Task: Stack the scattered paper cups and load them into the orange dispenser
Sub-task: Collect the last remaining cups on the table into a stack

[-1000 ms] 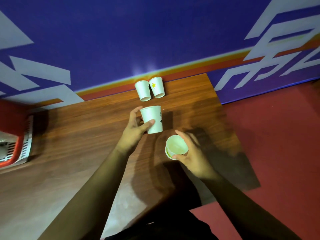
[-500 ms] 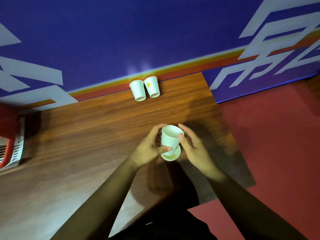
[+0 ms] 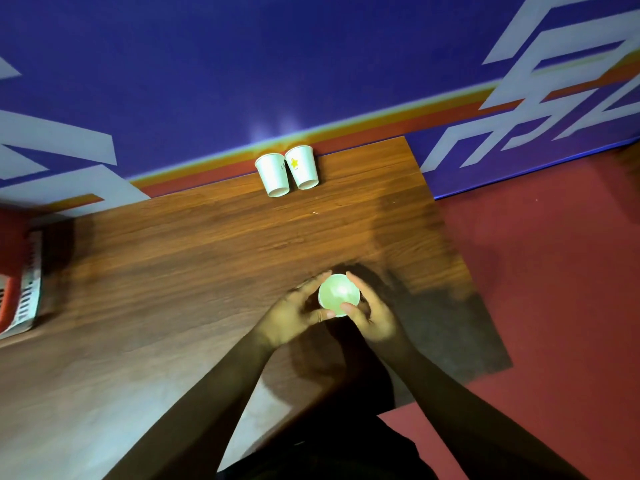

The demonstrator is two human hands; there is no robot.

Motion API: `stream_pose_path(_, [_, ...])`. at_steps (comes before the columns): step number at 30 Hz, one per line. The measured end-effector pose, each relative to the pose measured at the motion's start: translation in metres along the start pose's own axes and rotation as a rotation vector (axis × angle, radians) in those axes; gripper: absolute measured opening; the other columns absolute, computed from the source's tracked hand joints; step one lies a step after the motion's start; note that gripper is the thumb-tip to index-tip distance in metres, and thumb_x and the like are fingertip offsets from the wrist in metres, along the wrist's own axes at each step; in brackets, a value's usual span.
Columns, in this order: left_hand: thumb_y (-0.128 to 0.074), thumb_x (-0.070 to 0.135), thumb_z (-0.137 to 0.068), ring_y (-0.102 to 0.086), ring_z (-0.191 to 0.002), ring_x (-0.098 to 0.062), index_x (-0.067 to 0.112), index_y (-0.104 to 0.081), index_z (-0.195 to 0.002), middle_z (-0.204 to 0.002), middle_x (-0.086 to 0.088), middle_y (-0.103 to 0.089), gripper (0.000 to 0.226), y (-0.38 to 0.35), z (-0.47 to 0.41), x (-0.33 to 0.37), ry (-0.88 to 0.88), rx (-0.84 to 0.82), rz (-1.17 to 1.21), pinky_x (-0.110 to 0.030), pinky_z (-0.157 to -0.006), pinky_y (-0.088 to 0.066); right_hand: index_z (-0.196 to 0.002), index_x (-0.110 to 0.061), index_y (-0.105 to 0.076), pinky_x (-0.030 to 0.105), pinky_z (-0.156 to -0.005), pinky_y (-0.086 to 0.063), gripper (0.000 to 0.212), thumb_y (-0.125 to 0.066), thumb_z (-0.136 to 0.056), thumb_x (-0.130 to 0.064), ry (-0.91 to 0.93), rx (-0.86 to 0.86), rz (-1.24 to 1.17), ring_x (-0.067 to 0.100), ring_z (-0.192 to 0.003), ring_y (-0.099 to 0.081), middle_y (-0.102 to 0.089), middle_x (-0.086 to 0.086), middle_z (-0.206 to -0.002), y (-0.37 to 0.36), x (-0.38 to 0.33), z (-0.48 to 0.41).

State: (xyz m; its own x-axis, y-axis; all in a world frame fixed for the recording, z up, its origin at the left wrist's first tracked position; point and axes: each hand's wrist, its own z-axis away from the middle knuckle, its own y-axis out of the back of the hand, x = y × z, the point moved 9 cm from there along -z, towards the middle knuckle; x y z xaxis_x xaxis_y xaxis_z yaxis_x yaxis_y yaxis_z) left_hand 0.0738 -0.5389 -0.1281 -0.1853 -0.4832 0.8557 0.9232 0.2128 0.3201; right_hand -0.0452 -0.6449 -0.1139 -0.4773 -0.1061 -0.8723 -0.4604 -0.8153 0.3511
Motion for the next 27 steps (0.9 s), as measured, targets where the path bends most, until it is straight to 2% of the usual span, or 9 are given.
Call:
stream_pose_path(3, [-0.078, 0.028, -0.087, -0.044, -0.137, -0.003, 0.025, -0.046, -0.149, -0.149, 0.009, -0.049, 0.07, 0.011, -0.003, -0.006, 0.015, 0.041, 0.015, -0.017, -0.115, -0.029, -0.134, -0.03, -0.054, 0.023, -0.096, -0.05, 0.043, -0.059, -0.091, -0.034, -0.044, 0.046, -0.063, 0.012, -0.109, -0.063, -0.061, -0.007, -0.132, 0.009, 0.0, -0.008])
stream_pose_path(5, [-0.075, 0.033, -0.089, -0.056, -0.127, -0.009, 0.023, -0.055, -0.14, -0.139, 0.006, -0.059, 0.056, 0.032, -0.008, -0.013, 0.08, 0.145, 0.102, -0.023, -0.112, -0.04, -0.136, -0.022, -0.054, 0.007, -0.09, -0.044, 0.04, -0.058, -0.097, -0.027, -0.081, 0.078, -0.073, 0.002, -0.109, -0.06, -0.062, -0.003, -0.127, 0.023, -0.005, -0.021])
stream_pose_path(7, [-0.072, 0.03, -0.092, -0.065, -0.11, -0.013, 0.017, -0.062, -0.127, -0.125, 0.001, -0.067, 0.039, 0.06, -0.015, -0.017, 0.122, 0.29, 0.174, -0.018, -0.098, -0.049, -0.134, -0.013, -0.055, -0.002, -0.08, -0.038, 0.037, -0.056, -0.098, -0.022, -0.095, 0.144, -0.063, 0.002, -0.105, -0.06, -0.064, 0.0, -0.118, 0.04, -0.015, -0.041])
stream_pose_path(10, [-0.064, 0.02, -0.099, -0.06, -0.086, -0.003, 0.002, -0.062, -0.113, -0.104, -0.004, -0.067, 0.023, 0.105, -0.034, -0.014, 0.152, 0.471, 0.134, -0.001, -0.073, -0.041, -0.129, -0.011, -0.058, 0.006, -0.08, -0.039, 0.036, -0.056, -0.098, -0.029, -0.051, 0.196, 0.019, 0.008, -0.109, -0.059, -0.065, 0.0, -0.117, 0.054, -0.038, -0.081])
stream_pose_path(13, [-0.061, 0.026, -0.1, -0.057, -0.077, -0.009, 0.004, -0.061, -0.113, -0.094, -0.001, -0.063, 0.026, 0.145, -0.064, -0.018, 0.231, 0.581, 0.139, -0.009, -0.064, -0.041, -0.13, -0.008, -0.057, 0.011, -0.078, -0.034, 0.039, -0.056, -0.098, -0.03, -0.022, 0.188, 0.111, 0.007, -0.103, -0.054, -0.062, 0.002, -0.12, 0.052, -0.058, -0.132])
stream_pose_path(15, [-0.06, 0.031, -0.1, -0.056, -0.084, -0.017, 0.003, -0.06, -0.114, -0.096, -0.004, -0.062, 0.032, 0.17, -0.087, -0.02, 0.269, 0.645, 0.12, -0.023, -0.069, -0.04, -0.131, -0.004, -0.055, 0.015, -0.08, -0.037, 0.04, -0.058, -0.097, -0.027, -0.014, 0.173, 0.134, 0.012, -0.105, -0.057, -0.061, 0.008, -0.125, 0.045, -0.07, -0.172])
stream_pose_path(18, [-0.058, 0.039, -0.1, -0.056, -0.094, -0.021, 0.002, -0.055, -0.123, -0.107, -0.006, -0.06, 0.043, 0.201, -0.117, -0.023, 0.338, 0.702, 0.082, -0.027, -0.077, -0.038, -0.13, -0.002, -0.053, 0.026, -0.09, -0.042, 0.043, -0.061, -0.095, -0.025, -0.041, 0.168, 0.131, 0.025, -0.111, -0.06, -0.059, 0.016, -0.128, 0.033, -0.079, -0.226])
stream_pose_path(22, [-0.057, 0.046, -0.098, -0.06, -0.113, -0.031, 0.003, -0.046, -0.131, -0.126, -0.015, -0.06, 0.056, 0.22, -0.153, -0.044, 0.424, 0.719, 0.158, -0.038, -0.092, -0.049, -0.132, -0.002, -0.05, 0.032, -0.098, -0.042, 0.049, -0.061, -0.093, -0.03, -0.085, 0.162, 0.188, 0.03, -0.121, -0.055, -0.058, 0.017, -0.131, 0.016, -0.082, -0.285])
stream_pose_path(27, [-0.051, 0.048, -0.101, -0.055, -0.115, -0.028, -0.002, -0.038, -0.14, -0.124, -0.012, -0.053, 0.064, 0.218, -0.182, -0.06, 0.416, 0.682, 0.197, -0.035, -0.092, -0.044, -0.13, -0.003, -0.052, 0.035, -0.099, -0.046, 0.054, -0.059, -0.092, -0.042, -0.164, 0.137, 0.142, 0.029, -0.12, -0.056, -0.059, 0.014, -0.132, -0.007, -0.059, -0.329])
